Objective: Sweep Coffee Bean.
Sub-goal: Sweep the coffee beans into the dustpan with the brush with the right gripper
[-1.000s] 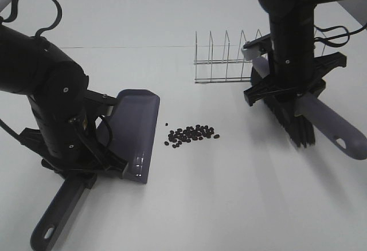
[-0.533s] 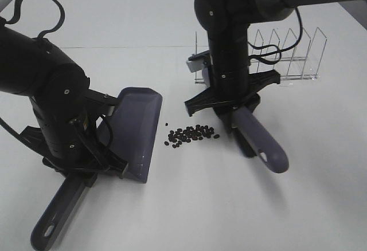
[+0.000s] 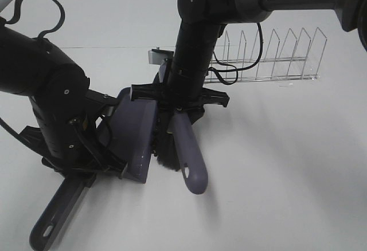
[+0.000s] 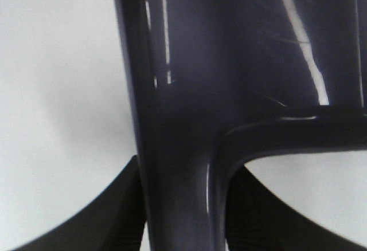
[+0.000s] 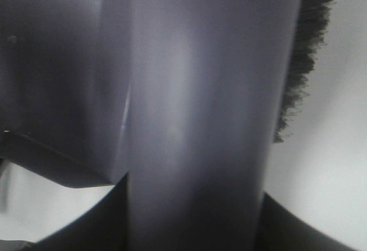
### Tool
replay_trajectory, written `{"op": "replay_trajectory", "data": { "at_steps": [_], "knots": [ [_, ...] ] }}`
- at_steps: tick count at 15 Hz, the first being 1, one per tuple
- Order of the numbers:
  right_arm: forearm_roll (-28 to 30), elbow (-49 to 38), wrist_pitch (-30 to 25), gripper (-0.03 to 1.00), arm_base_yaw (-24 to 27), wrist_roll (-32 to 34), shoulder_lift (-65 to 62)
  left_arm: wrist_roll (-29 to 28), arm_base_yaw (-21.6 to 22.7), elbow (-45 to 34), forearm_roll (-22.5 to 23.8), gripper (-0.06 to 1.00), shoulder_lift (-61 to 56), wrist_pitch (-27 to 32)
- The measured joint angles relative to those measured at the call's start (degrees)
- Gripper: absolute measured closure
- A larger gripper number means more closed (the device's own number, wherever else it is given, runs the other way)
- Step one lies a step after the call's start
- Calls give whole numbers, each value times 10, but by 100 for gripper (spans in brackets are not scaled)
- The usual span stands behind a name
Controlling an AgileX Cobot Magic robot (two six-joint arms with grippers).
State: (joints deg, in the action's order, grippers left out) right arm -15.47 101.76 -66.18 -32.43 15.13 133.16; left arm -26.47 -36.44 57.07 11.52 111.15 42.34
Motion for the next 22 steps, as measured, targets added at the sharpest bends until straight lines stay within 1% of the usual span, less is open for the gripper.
{"op": "replay_trajectory", "data": {
  "at_steps": [3,5,9,12,14,16,19,20,22],
  "knots": [
    [-75,0,34,67,0,-20,0,-1,0,0,0,60,0,5],
    [-107,0,42,67,0,-40,2,-1,0,0,-1,60,0,7],
    [-148,26,28,67,0,-62,2,-1,0,0,-2,60,0,7],
    [-146,50,-3,67,0,-70,2,-1,0,0,-2,60,0,7],
    [-111,61,-20,67,0,-71,-1,-1,0,0,-2,60,0,9],
    [-34,61,-37,67,0,-64,-15,-1,0,0,-3,60,0,9],
    [108,61,-37,67,0,-44,-46,-1,0,0,-3,60,0,9],
    [142,61,-38,67,0,-41,-55,-1,0,0,-5,60,0,9],
    [159,61,-38,67,0,-41,-69,-1,0,0,-9,60,0,9]
  ]
}}
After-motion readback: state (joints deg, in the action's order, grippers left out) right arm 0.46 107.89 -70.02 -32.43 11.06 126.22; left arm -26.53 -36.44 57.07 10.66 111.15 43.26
